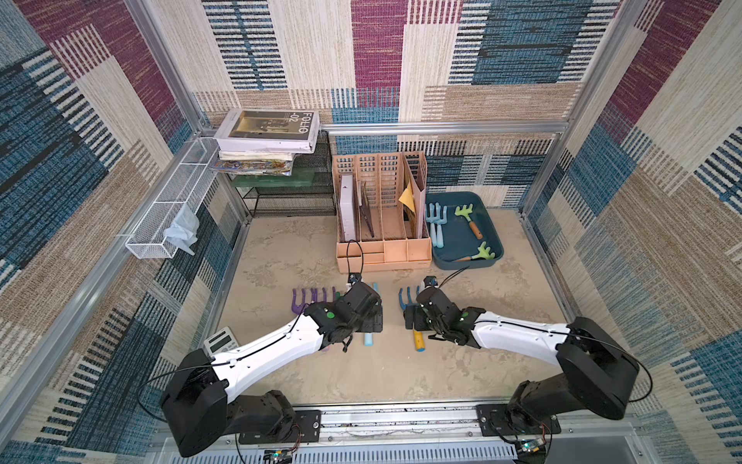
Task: Take the hand rake out of the storage box
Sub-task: Place the rake at the center of the board, then move the rake to the center of the board.
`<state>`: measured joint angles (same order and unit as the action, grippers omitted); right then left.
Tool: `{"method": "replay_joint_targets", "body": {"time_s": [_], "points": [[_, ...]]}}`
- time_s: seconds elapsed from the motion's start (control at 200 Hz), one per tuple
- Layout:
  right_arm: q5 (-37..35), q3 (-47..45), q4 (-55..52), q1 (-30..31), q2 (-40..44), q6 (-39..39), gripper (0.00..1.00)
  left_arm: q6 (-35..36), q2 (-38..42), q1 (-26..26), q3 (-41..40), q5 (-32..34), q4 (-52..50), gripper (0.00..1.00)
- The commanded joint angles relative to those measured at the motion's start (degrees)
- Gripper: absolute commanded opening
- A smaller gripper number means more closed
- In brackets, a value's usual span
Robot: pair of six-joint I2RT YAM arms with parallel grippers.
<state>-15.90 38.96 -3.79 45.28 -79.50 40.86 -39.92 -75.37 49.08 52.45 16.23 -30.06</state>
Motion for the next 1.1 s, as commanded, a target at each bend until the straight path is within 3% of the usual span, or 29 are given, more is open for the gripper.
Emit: {"method": "replay_joint_targets", "body": {"time_s": [0.0,0.11,0.25,0.551,0.656,0.861,1.097], "points": [[-8.9,-3.1,-4.4,-3.4,7.3,-2.0,0.96,-4.4,-1.2,3.7,1.0,1.8,1.4,0.94],[-14.0,-4.4,-11.2,-11.0,11.1,-2.0,0.96,-8.3,-5.9,9.6,2.9,2.7,4.6,0.89],[-10.4,-9.2,-9.7,-17.8,17.7,-2.4,0.96,-10.9,-19.4,14.6,13.2,3.4,-1.3,0.88],[-5.9,-15.4,-7.0,-20.2,31.7,-3.4,0.96,-11.1,-37.2,16.2,26.2,3.2,-5.9,0.81],[-5.3,-16.4,-6.7,-20.5,33.8,-3.5,0.96,-11.2,-40.6,16.1,28.4,4.1,-8.0,0.68],[-4.4,-17.6,-6.3,-20.5,35.8,-3.9,0.96,-11.5,-41.0,14.0,26.7,5.1,-8.7,0.3],[-3.8,-18.5,-5.6,-20.5,37.3,-4.0,0.96,-11.5,-38.6,11.3,23.2,4.9,-6.8,0.11]]}}
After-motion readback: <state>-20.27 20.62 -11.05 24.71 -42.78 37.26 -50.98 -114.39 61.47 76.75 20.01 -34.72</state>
